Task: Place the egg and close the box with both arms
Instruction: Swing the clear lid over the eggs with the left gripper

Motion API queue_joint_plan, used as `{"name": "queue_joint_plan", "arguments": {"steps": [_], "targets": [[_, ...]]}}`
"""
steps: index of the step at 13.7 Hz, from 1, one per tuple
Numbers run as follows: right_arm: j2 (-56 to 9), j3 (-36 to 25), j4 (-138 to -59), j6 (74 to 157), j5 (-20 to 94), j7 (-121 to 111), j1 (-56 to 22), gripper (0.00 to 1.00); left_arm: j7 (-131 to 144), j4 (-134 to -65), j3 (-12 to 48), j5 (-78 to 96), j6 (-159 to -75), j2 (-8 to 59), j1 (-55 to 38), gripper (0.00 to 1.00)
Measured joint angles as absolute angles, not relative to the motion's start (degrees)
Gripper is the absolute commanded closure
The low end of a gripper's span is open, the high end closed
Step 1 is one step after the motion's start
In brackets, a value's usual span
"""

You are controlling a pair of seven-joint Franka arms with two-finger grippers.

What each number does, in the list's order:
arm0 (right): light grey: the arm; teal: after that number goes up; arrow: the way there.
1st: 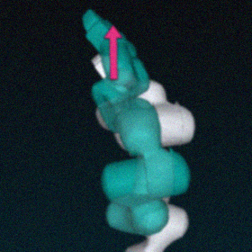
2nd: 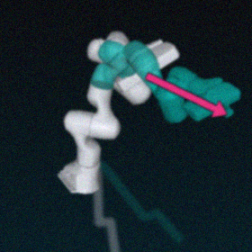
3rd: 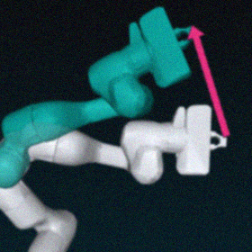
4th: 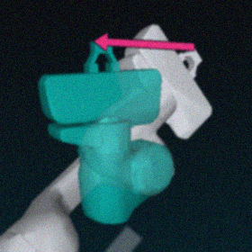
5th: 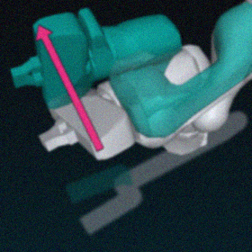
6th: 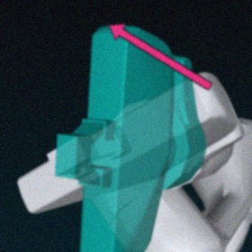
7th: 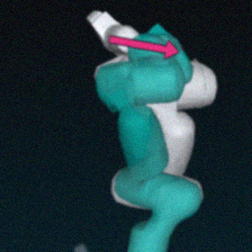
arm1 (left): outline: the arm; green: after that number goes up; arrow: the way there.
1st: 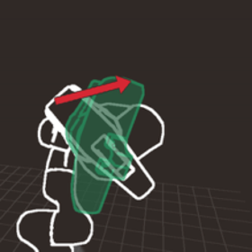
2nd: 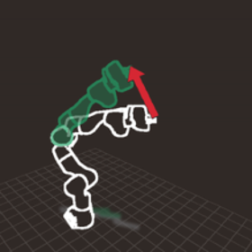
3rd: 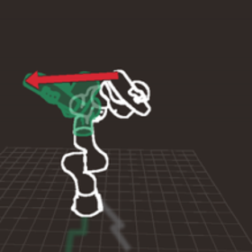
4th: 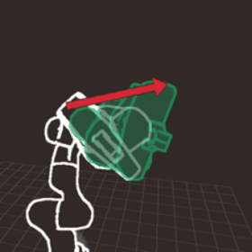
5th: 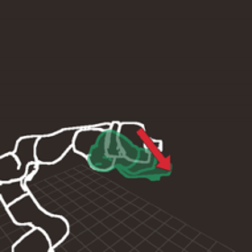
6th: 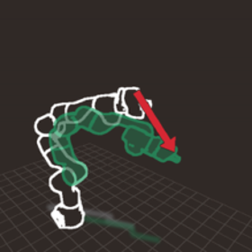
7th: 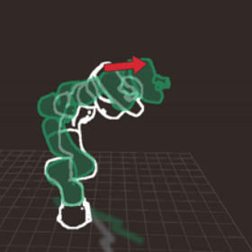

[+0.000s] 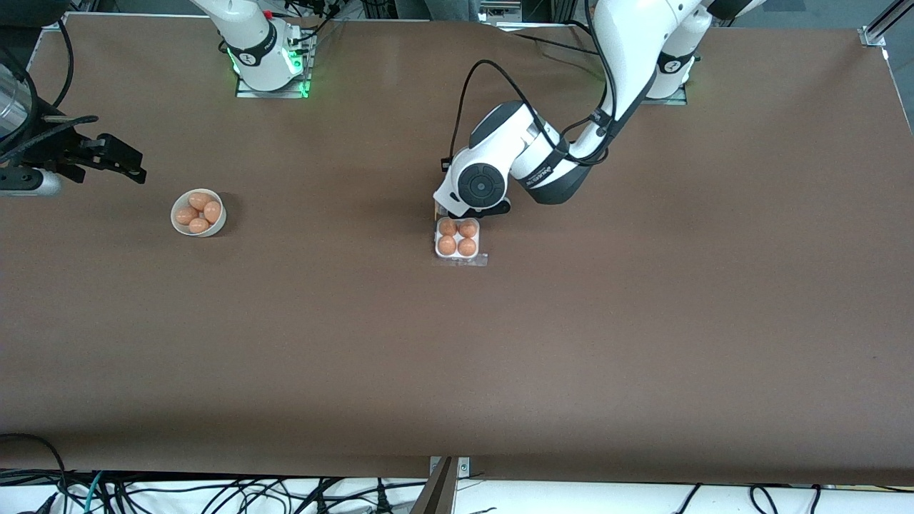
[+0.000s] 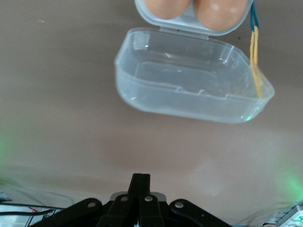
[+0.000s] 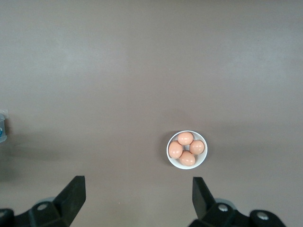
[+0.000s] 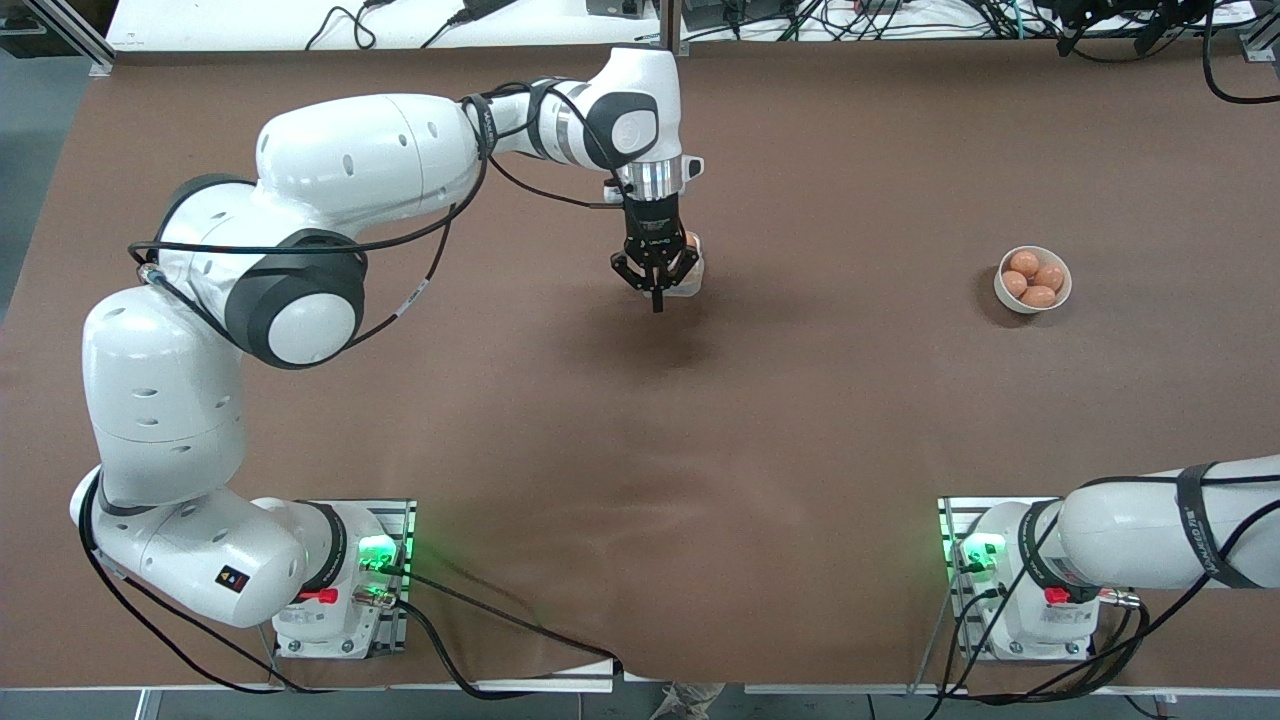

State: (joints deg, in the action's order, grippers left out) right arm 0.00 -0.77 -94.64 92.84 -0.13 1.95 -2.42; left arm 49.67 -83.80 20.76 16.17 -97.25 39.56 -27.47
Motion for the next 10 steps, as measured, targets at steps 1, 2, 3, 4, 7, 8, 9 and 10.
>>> {"name": "queue_joint_plan", "arguments": {"steps": [1, 2, 3, 4, 7, 8, 9, 10], "targets": [[0.0, -0.7, -94.9, 92.9, -0.1, 2.0, -2.3, 0.0, 50.1, -83.7, 20.7, 16.2, -97.9, 39.9, -27.6, 0.96], [0.0, -0.7, -95.1, 92.9, -0.1, 2.0, -2.2, 0.0, 50.4, -83.7, 20.7, 16.2, -98.0, 40.1, -27.6, 0.96], [0.0, -0.7, -95.2, 93.0, -0.1, 2.0, -2.0, 0.0, 50.5, -83.6, 20.7, 16.2, -98.2, 40.2, -27.6, 0.96], [0.0, -0.7, -95.3, 93.0, -0.1, 1.9, -2.0, 0.0, 50.6, -83.6, 20.7, 16.2, -98.8, 40.3, -27.6, 0.96], [-0.2, -0.3, -95.3, 93.1, -0.1, 1.9, -2.0, 0.0, 50.7, -83.6, 20.5, 16.2, -99.7, 40.5, -27.7, 0.96], [-0.3, -0.2, -95.3, 93.1, -0.1, 1.9, -2.0, 0.0, 50.7, -83.6, 20.3, 16.2, -99.9, 40.5, -27.8, 0.96], [-0.4, -0.1, -95.3, 93.1, -0.1, 1.9, -2.0, 0.0, 50.7, -83.6, 20.1, 16.2, -100.5, 40.5, -27.8, 0.96], [-0.4, -0.1, -95.3, 93.1, -0.1, 1.9, -2.0, 0.0, 50.8, -83.6, 19.9, 16.2, -101.3, 40.6, -27.8, 0.96]]}}
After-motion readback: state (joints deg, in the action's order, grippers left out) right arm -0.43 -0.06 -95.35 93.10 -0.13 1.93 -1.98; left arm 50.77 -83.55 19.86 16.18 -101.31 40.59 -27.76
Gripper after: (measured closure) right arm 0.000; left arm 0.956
